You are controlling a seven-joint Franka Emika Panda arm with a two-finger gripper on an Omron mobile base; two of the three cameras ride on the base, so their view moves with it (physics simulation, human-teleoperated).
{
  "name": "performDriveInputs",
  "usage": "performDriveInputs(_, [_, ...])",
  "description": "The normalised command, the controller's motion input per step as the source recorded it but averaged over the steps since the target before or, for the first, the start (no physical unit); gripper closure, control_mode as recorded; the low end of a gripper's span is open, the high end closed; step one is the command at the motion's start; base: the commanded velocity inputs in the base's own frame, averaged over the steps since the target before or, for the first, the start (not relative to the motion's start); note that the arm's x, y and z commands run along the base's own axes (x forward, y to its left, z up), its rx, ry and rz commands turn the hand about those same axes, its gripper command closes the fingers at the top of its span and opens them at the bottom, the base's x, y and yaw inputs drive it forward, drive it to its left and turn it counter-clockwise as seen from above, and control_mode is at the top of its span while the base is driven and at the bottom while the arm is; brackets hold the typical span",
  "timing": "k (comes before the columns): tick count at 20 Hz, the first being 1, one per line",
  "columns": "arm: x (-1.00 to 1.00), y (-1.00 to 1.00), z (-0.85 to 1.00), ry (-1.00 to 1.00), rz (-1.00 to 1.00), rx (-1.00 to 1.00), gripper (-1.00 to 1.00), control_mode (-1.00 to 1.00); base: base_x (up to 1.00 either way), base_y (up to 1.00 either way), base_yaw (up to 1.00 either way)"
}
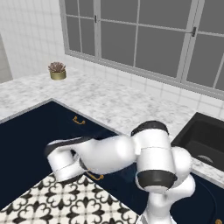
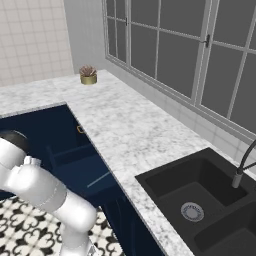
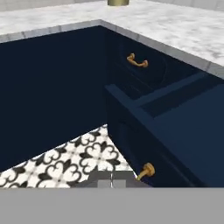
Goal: Take a straw from the drawer in front and place it inside the glass cup on the dining counter.
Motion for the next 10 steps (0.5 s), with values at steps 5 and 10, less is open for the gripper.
performDriveInputs(5, [0.61,-0.82,0.98,0.62,-0.30,0.30,1.00,-1.00,0.00,0.00,0.00])
performDriveInputs(10, [0.19,-0.48,0.64,0.06,-0.61,0.41,1.00,-1.00,0.00,0.00,0.00])
